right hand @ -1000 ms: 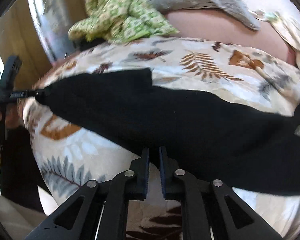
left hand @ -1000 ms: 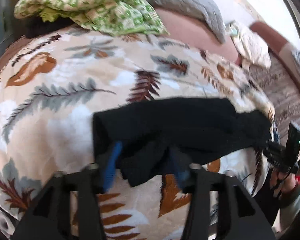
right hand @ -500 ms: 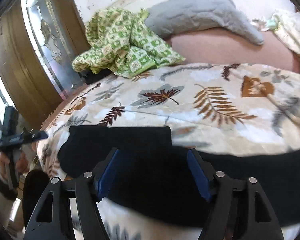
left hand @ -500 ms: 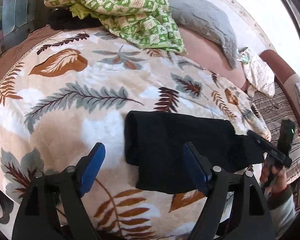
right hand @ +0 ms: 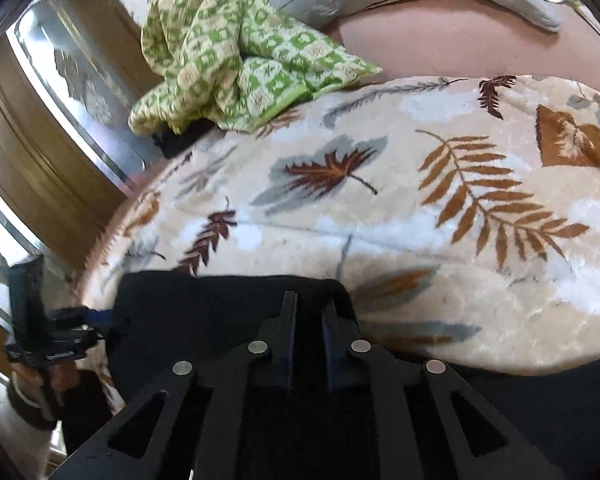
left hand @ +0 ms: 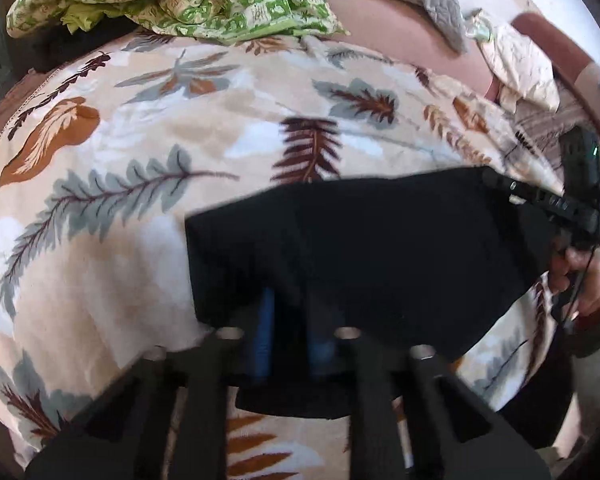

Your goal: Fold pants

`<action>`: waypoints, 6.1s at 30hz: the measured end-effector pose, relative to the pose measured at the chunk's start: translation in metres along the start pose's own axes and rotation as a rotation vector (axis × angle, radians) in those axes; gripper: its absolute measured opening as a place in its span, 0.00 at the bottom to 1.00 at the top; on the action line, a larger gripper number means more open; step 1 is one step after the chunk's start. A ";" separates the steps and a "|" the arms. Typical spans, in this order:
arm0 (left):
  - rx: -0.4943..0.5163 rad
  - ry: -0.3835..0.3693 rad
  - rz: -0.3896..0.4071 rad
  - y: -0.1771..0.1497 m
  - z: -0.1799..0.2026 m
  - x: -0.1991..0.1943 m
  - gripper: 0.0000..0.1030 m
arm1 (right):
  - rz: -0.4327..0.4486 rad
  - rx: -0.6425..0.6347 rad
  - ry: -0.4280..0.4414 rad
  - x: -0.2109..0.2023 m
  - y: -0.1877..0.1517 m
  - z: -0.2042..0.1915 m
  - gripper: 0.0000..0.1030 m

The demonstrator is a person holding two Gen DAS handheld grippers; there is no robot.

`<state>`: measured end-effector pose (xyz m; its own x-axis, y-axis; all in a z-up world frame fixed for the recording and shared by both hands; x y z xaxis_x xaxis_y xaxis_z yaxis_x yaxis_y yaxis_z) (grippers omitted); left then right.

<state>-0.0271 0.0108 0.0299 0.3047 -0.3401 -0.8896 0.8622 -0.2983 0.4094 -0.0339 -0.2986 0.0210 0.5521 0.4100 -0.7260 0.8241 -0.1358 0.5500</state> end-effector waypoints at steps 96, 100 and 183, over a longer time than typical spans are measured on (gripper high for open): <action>0.046 -0.027 0.066 0.028 0.175 0.076 0.70 | 0.102 0.336 -0.422 -0.113 -0.098 0.115 0.22; 0.058 -0.014 0.062 0.030 0.176 0.086 0.73 | 0.112 0.338 -0.429 -0.106 -0.094 0.122 0.24; 0.132 -0.031 0.066 0.024 0.220 0.052 0.81 | 0.141 0.427 -0.397 -0.172 -0.142 0.099 0.66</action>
<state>-0.0797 -0.2107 0.0380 0.3450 -0.3897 -0.8539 0.7794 -0.3880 0.4919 -0.2332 -0.4390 0.0265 0.5968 0.0048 -0.8023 0.6724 -0.5487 0.4969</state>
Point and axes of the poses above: each gripper's, at about its wrist camera, not at the fingertips, and x roughly the way its jaws point, z to its right, y to its top, the point moved 3 cm from there along x, roughly the way its jaws point, and after that the axes turned 4 degrees about -z, right-handed, at the moved point
